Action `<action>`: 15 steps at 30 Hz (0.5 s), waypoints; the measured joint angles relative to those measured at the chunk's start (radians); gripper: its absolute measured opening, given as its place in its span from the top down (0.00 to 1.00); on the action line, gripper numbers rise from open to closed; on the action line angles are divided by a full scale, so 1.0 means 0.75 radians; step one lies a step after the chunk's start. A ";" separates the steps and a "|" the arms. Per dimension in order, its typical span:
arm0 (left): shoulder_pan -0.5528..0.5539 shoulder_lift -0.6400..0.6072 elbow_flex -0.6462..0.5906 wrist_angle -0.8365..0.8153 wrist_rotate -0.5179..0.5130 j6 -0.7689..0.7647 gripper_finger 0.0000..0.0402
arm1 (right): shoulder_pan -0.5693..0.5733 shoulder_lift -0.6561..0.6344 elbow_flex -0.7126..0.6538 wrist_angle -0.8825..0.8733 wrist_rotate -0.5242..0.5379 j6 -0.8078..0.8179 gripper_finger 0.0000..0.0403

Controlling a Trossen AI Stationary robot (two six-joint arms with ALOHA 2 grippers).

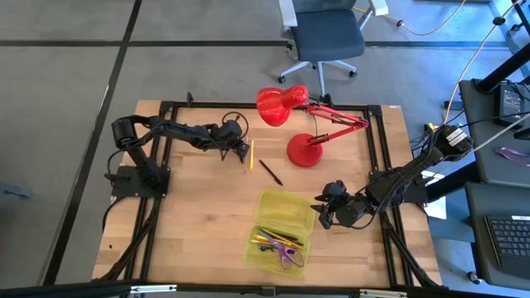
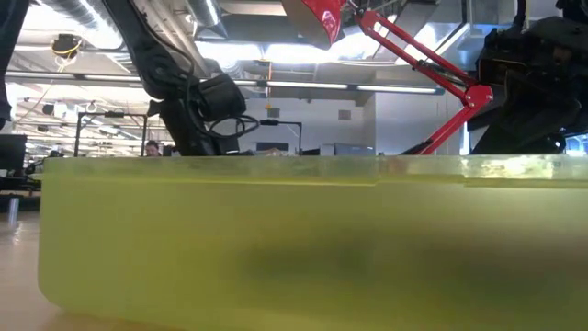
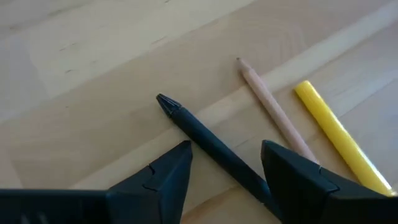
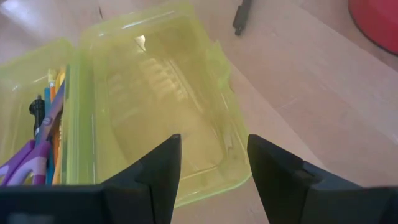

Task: Pick & place school supplies into a supply box
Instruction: Put the black pen into the yellow supply box

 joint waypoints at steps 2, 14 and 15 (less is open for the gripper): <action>-0.003 -0.007 0.000 -0.043 -0.007 0.031 0.56 | 0.000 0.000 0.000 0.000 0.000 0.000 0.53; -0.005 -0.012 0.001 -0.170 0.059 0.210 0.87 | 0.001 0.000 0.001 -0.002 0.000 0.000 0.53; -0.012 -0.012 0.001 -0.174 0.060 0.236 0.89 | 0.001 0.000 0.001 -0.002 0.000 0.000 0.53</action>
